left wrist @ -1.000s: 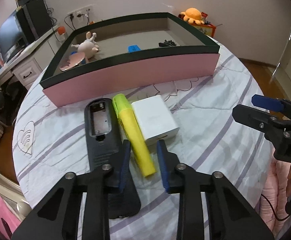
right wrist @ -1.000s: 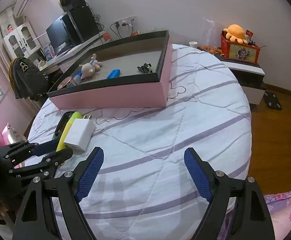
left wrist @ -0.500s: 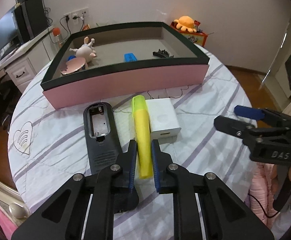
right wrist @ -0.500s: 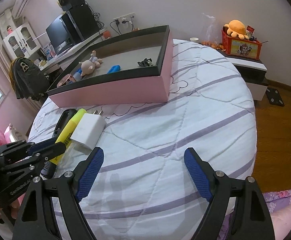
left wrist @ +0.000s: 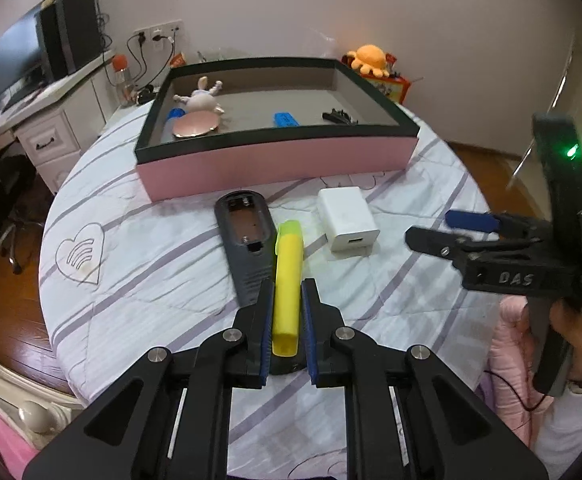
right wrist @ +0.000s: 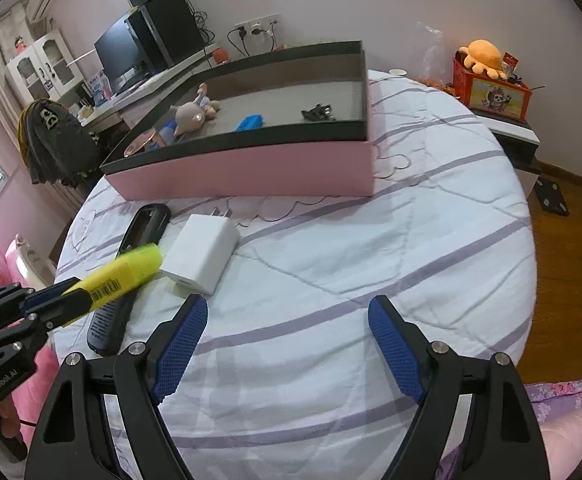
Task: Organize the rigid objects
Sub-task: 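Carry the yellow highlighter into the box beside the blue one and release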
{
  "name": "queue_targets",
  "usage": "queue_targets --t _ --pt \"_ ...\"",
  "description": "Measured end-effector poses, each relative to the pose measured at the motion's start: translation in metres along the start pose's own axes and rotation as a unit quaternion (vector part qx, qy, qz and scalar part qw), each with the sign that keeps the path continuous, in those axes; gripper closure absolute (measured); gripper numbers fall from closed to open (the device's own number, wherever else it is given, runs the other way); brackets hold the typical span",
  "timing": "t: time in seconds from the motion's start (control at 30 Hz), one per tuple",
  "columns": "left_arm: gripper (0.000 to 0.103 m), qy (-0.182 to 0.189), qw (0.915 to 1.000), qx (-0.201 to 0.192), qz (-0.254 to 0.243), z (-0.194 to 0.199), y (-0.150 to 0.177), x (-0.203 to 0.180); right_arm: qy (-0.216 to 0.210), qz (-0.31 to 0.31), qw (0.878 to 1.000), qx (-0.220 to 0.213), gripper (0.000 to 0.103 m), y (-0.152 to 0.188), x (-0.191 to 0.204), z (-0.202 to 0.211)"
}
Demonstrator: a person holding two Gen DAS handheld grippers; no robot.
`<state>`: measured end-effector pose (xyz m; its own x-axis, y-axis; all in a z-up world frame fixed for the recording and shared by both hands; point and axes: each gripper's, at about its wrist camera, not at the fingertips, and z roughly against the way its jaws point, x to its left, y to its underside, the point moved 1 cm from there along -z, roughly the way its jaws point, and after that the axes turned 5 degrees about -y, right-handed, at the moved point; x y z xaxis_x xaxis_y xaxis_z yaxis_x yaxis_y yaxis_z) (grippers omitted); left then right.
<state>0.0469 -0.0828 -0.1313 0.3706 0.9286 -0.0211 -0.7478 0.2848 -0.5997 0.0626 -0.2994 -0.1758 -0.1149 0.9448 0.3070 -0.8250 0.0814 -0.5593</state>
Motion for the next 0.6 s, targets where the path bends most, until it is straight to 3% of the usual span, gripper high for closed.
queue_targets --t 0.13,0.37,0.43,0.47,0.5,0.6 --pt "0.09 -0.029 0.9994 -0.002 0.017 0.0 0.004 0.022 0.0 0.013 1.0 0.009 0.019 0.0 0.013 -0.005" --pt "0.087 -0.038 0.9975 0.016 0.058 -0.016 0.013 0.056 0.002 0.029 0.999 0.013 0.019 -0.003 0.034 -0.012" --pt "0.066 -0.054 0.9967 0.028 0.054 -0.022 0.014 0.062 0.005 0.031 0.999 0.016 0.019 -0.004 0.037 -0.014" --pt "0.047 -0.068 0.9959 0.028 0.054 -0.025 0.014 0.065 0.006 0.032 0.999 0.018 0.019 -0.005 0.037 -0.015" --pt "0.036 -0.082 0.9948 0.028 0.055 -0.027 0.015 0.068 0.007 0.031 0.999 0.019 0.019 -0.006 0.037 -0.015" --pt "0.036 -0.078 0.9945 0.031 0.063 -0.029 0.014 0.073 0.012 0.03 0.999 0.022 0.019 -0.007 0.036 -0.017"
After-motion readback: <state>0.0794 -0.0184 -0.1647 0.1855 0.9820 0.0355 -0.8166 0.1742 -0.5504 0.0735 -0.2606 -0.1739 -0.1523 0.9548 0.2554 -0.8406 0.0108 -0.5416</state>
